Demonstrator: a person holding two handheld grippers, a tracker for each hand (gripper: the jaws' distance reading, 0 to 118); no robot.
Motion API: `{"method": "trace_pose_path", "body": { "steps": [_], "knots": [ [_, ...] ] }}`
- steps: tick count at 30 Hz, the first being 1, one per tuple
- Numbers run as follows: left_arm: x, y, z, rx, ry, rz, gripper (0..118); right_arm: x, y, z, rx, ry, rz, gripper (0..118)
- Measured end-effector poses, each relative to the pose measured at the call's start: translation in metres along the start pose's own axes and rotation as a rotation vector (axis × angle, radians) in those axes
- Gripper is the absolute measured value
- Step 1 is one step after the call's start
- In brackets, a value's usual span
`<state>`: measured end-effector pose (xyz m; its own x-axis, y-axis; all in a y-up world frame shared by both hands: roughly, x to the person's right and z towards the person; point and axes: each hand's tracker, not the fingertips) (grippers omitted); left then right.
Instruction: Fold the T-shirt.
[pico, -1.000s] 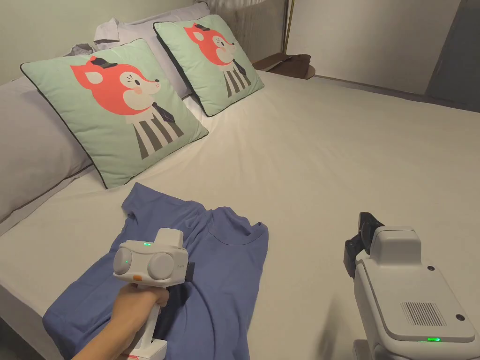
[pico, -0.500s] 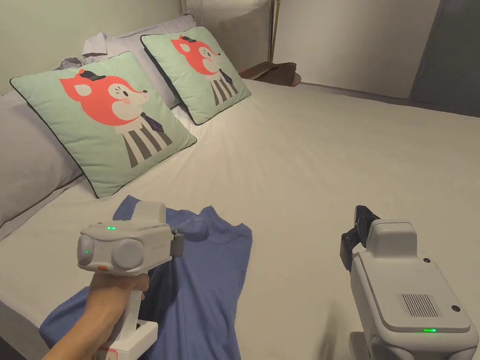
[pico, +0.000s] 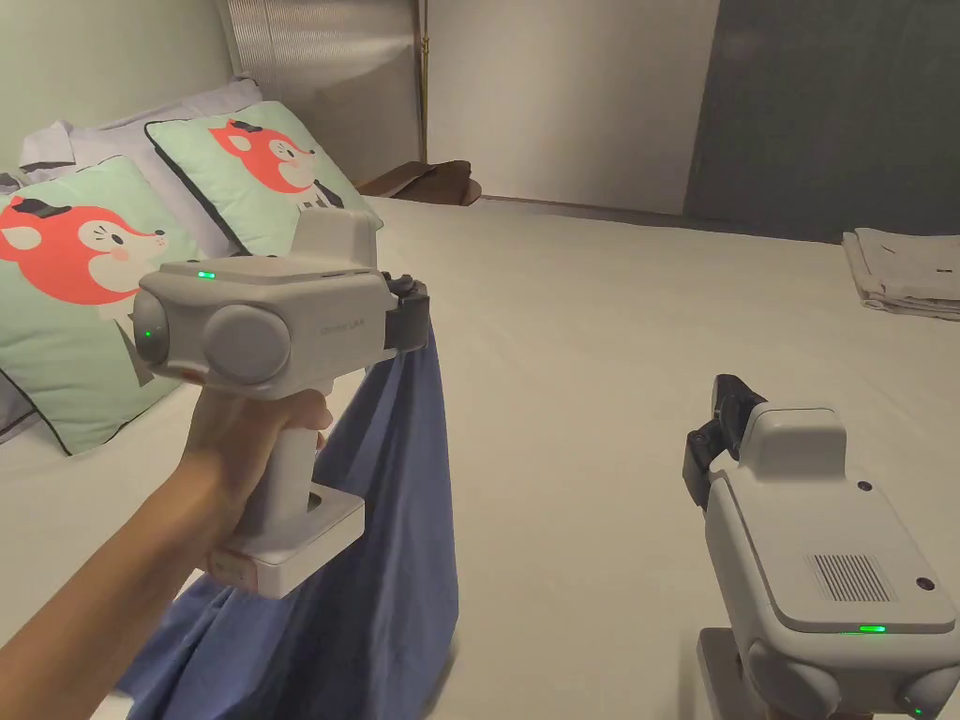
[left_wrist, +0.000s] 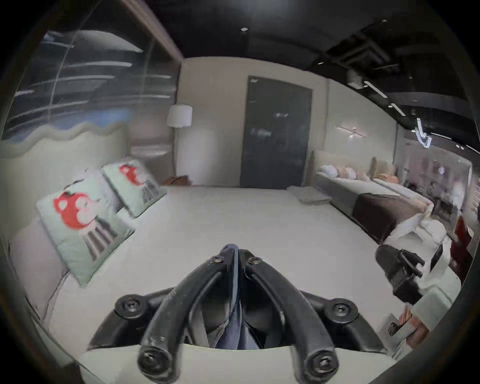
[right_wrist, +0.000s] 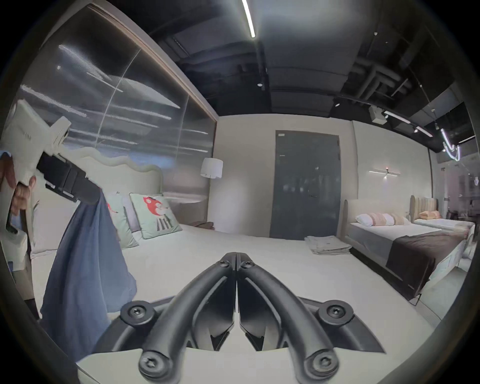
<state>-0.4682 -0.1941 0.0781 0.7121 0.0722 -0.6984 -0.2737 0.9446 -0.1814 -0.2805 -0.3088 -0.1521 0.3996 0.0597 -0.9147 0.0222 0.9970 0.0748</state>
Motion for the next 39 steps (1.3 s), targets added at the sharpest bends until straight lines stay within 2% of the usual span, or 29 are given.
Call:
{"method": "trace_pose_path", "body": {
  "steps": [6, 11, 17, 22, 25, 28, 32, 35, 39],
  "knots": [
    [0.062, 0.032, -0.028, 0.037, -0.118, -0.057, 1, 0.055, 0.017, 0.025, 0.039, -0.125, 0.025, 0],
    [0.105, 0.046, -0.053, 0.029, -0.239, -0.047, 1, 0.096, 0.024, 0.045, 0.043, -0.215, 0.044, 0],
    [0.144, 0.034, -0.085, -0.025, -0.33, -0.036, 1, 0.129, 0.021, 0.066, 0.031, -0.301, 0.044, 0],
    [0.161, -0.022, -0.121, -0.176, -0.393, -0.004, 1, 0.143, 0.01, 0.076, 0.0, -0.34, 0.043, 0],
    [0.166, -0.065, -0.141, -0.276, -0.386, -0.025, 1, 0.145, 0.001, 0.077, -0.022, -0.347, 0.035, 0],
    [0.165, -0.113, -0.161, -0.389, -0.386, 0.016, 1, 0.142, -0.009, 0.075, -0.044, -0.343, 0.032, 0],
    [0.166, -0.168, -0.183, -0.526, -0.342, -0.027, 1, 0.136, -0.018, 0.072, -0.067, -0.33, 0.025, 0],
    [0.163, -0.205, -0.198, -0.618, -0.324, -0.002, 1, 0.133, -0.025, 0.069, -0.082, -0.319, 0.022, 0],
    [0.164, -0.23, -0.206, -0.661, -0.273, -0.021, 1, 0.131, -0.029, 0.067, -0.1, -0.312, 0.023, 0]
  ]
}}
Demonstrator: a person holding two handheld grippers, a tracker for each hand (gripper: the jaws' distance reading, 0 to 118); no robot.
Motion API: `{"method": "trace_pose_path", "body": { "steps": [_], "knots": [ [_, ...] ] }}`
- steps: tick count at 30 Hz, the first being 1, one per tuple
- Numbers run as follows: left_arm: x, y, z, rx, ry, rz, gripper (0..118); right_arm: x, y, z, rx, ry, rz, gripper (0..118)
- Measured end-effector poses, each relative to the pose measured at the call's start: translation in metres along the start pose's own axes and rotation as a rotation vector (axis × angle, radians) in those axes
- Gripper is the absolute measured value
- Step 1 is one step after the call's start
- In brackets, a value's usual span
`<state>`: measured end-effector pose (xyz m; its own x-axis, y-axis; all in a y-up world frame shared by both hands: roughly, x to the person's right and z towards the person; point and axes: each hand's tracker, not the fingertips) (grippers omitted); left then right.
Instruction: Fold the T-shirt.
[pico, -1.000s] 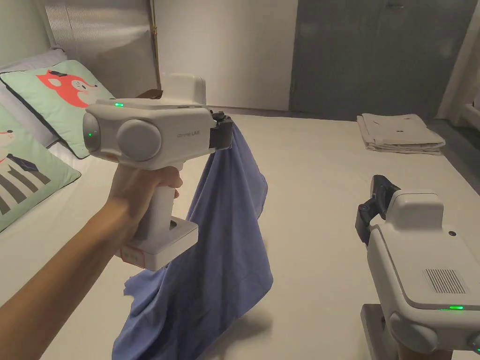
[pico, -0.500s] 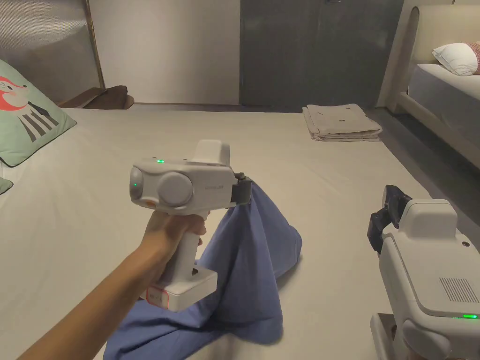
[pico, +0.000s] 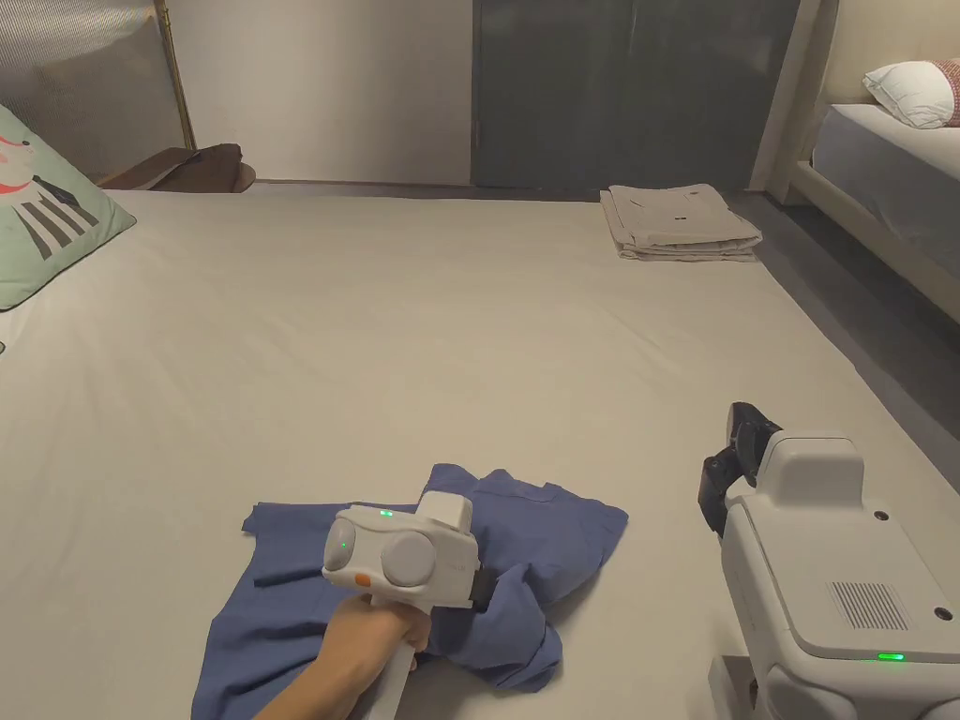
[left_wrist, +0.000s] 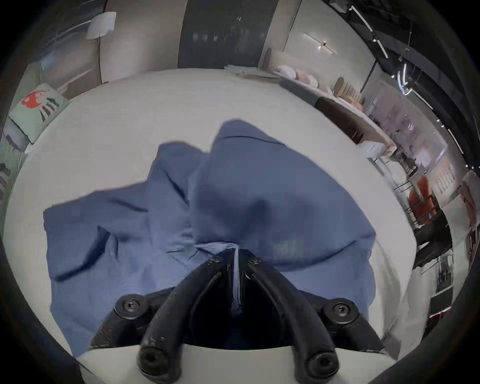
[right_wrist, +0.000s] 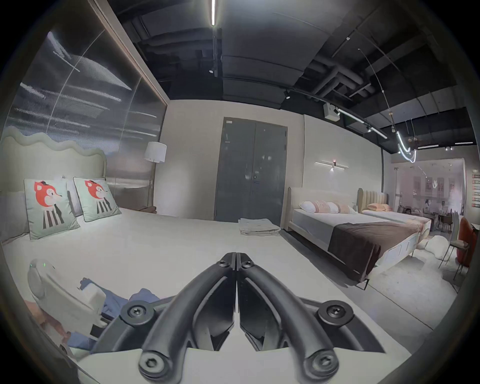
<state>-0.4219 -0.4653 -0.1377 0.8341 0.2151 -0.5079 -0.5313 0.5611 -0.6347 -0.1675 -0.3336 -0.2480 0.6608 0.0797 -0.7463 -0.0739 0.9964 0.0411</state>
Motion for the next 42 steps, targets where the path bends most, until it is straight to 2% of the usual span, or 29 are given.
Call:
{"method": "trace_pose_path", "body": {
  "steps": [3, 4, 6, 7, 8, 9, 10, 14, 18, 21, 25, 27, 28, 29, 30, 31, 32, 39, 42],
  "knots": [
    [0.002, 0.001, 0.006, 0.014, 0.004, -0.006, 4, -0.001, 0.0, 0.0, -0.005, 0.0, -0.001, 0],
    [0.002, 0.002, 0.01, 0.028, 0.003, -0.005, 20, 0.0, 0.0, -0.001, -0.004, 0.0, 0.0, 0],
    [0.003, 0.005, 0.02, 0.052, -0.002, 0.0, 78, -0.001, 0.001, -0.001, -0.003, 0.0, 0.003, 0],
    [0.003, 0.007, 0.027, 0.067, -0.003, 0.006, 78, -0.001, 0.002, -0.001, -0.001, 0.0, 0.003, 0],
    [0.004, 0.009, 0.034, 0.088, 0.007, 0.005, 88, -0.001, 0.003, -0.001, 0.0, 0.001, 0.003, 0],
    [0.005, 0.01, 0.043, 0.134, 0.013, -0.005, 104, -0.002, 0.004, -0.001, 0.001, 0.0, 0.003, 0],
    [0.006, 0.011, 0.057, 0.211, 0.034, -0.011, 109, -0.003, 0.005, -0.001, 0.002, 0.001, 0.002, 0],
    [0.004, 0.016, 0.105, 0.357, 0.064, -0.041, 109, -0.006, 0.011, 0.0, 0.014, 0.006, -0.002, 0],
    [-0.011, 0.014, 0.164, 0.561, 0.092, 0.01, 109, -0.011, 0.02, 0.002, 0.036, 0.014, -0.006, 0],
    [-0.026, 0.005, 0.196, 0.728, 0.178, 0.038, 109, -0.015, 0.025, 0.003, 0.049, 0.024, -0.002, 0],
    [-0.043, -0.009, 0.216, 0.856, 0.341, 0.052, 109, -0.021, 0.029, 0.004, 0.06, 0.037, 0.0, 0],
    [-0.051, -0.016, 0.221, 0.885, 0.378, 0.037, 104, -0.024, 0.031, 0.004, 0.063, 0.044, 0.0, 0],
    [-0.054, -0.019, 0.223, 0.903, 0.395, 0.041, 91, -0.025, 0.031, 0.004, 0.065, 0.047, 0.001, 0],
    [-0.056, -0.022, 0.223, 0.909, 0.398, 0.027, 73, -0.026, 0.031, 0.004, 0.068, 0.05, 0.003, 0],
    [-0.057, -0.025, 0.224, 0.918, 0.409, 0.03, 48, -0.027, 0.032, 0.004, 0.068, 0.051, 0.003, 0],
    [-0.058, -0.027, 0.224, 0.921, 0.42, 0.029, 11, -0.028, 0.032, 0.004, 0.07, 0.054, 0.003, 0],
    [-0.059, -0.027, 0.224, 0.918, 0.424, 0.03, 1, -0.029, 0.032, 0.004, 0.07, 0.054, 0.003, 0],
    [-0.064, -0.026, 0.217, 0.881, 0.404, 0.056, 1, -0.03, 0.034, 0.005, 0.074, 0.06, 0.006, 0],
    [-0.065, -0.022, 0.213, 0.74, 0.423, 0.065, 1, -0.03, 0.032, 0.005, 0.07, 0.06, 0.005, 0]
  ]
}}
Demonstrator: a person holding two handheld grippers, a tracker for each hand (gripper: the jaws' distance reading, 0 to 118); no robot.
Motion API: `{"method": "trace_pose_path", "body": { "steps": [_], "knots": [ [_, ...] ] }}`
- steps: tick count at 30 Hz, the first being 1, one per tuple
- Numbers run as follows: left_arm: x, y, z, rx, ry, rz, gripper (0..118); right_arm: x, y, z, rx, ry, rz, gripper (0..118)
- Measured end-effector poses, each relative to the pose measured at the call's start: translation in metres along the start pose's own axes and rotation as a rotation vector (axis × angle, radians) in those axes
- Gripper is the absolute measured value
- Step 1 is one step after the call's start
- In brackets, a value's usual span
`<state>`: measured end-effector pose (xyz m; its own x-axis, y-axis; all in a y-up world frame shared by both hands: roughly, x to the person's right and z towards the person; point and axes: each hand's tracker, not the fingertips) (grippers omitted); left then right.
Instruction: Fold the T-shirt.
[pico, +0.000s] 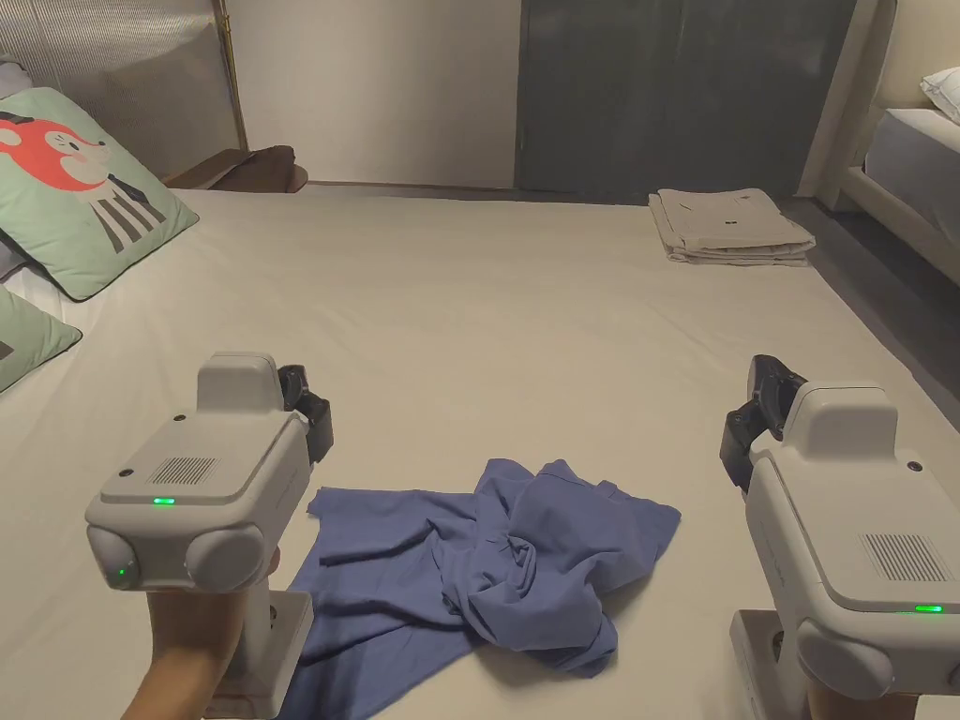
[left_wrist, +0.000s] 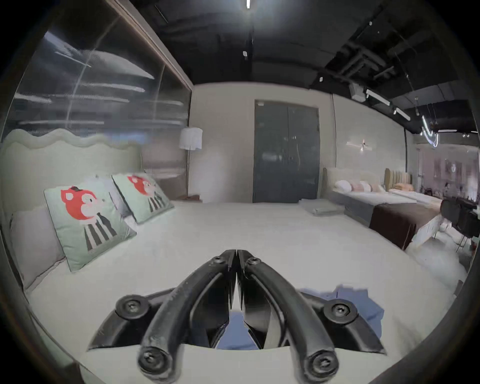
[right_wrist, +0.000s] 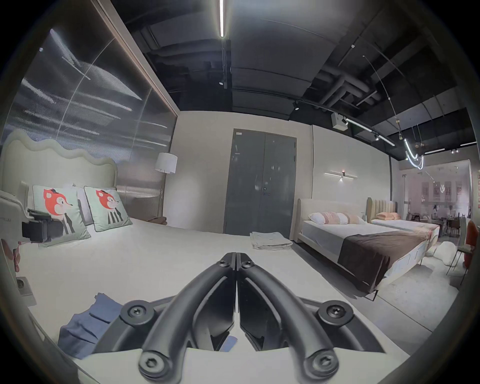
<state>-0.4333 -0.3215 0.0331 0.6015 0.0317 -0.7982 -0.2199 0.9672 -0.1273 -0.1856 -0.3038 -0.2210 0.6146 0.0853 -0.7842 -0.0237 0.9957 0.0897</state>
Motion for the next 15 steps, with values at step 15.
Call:
{"method": "trace_pose_path", "body": {
  "steps": [15],
  "knots": [
    [-0.014, -0.135, 0.01, -0.642, -0.099, 0.067, 32, -0.006, -0.026, 0.0, -0.06, 0.027, -0.007, 0]
  ]
}}
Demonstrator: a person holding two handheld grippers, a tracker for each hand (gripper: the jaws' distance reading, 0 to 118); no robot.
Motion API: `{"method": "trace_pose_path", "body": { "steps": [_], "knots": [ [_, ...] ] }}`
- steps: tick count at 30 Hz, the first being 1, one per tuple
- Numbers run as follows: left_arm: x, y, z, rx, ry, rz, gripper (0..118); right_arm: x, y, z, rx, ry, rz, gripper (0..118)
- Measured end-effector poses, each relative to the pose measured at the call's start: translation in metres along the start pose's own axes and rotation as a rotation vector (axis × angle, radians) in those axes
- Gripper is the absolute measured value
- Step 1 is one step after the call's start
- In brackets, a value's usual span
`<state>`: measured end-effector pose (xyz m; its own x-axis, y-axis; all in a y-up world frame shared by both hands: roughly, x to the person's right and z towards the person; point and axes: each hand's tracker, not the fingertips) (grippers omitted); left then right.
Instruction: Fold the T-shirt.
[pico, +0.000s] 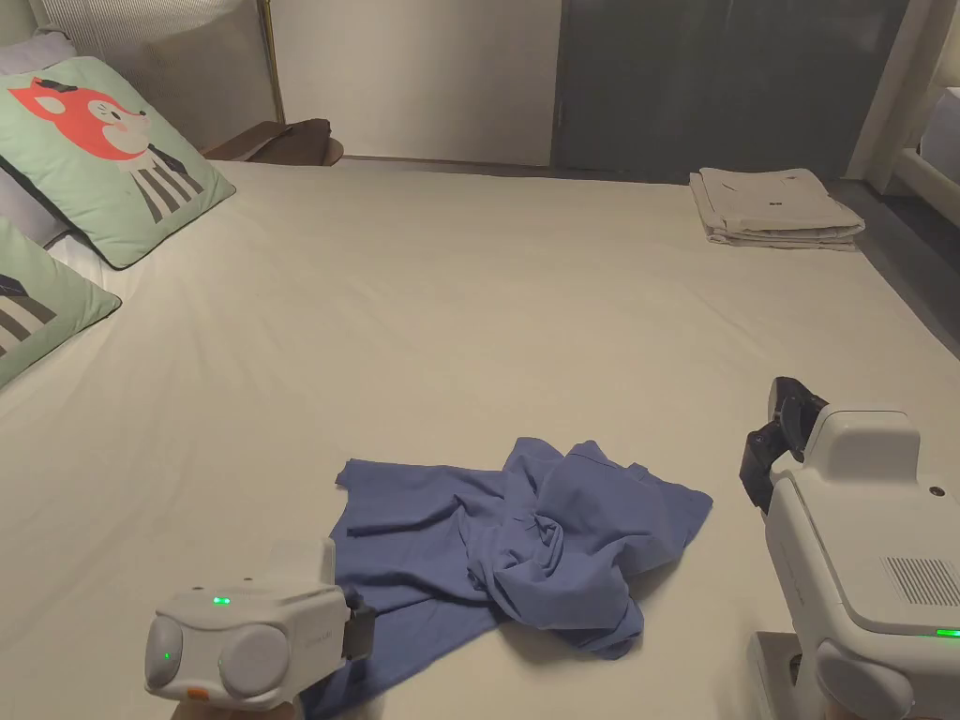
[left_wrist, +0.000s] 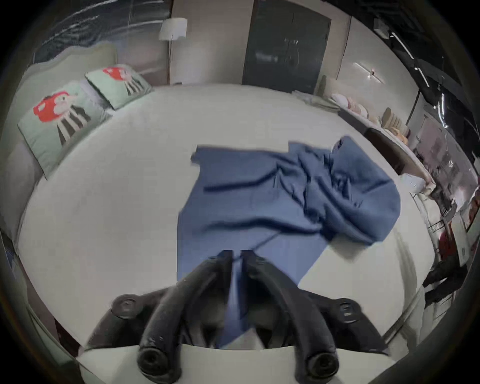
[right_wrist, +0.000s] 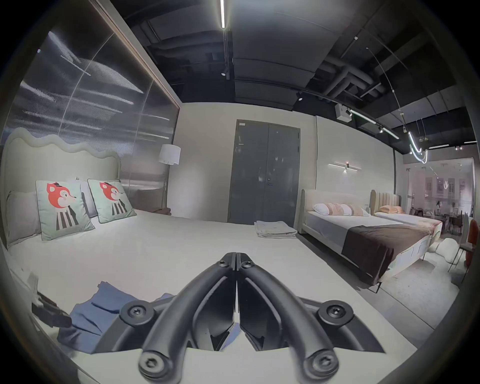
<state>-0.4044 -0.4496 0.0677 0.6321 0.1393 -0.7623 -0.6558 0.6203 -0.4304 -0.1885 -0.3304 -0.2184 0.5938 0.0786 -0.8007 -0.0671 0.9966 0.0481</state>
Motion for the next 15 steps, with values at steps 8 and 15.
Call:
{"method": "trace_pose_path", "body": {
  "steps": [8, 15],
  "knots": [
    [0.004, -0.019, -0.008, 0.009, 0.107, -0.029, 99, -0.002, -0.01, -0.002, -0.03, 0.019, 0.003, 0],
    [0.012, -0.027, -0.022, 0.014, 0.139, -0.05, 52, 0.001, -0.01, -0.004, -0.032, 0.011, 0.003, 0]
  ]
}}
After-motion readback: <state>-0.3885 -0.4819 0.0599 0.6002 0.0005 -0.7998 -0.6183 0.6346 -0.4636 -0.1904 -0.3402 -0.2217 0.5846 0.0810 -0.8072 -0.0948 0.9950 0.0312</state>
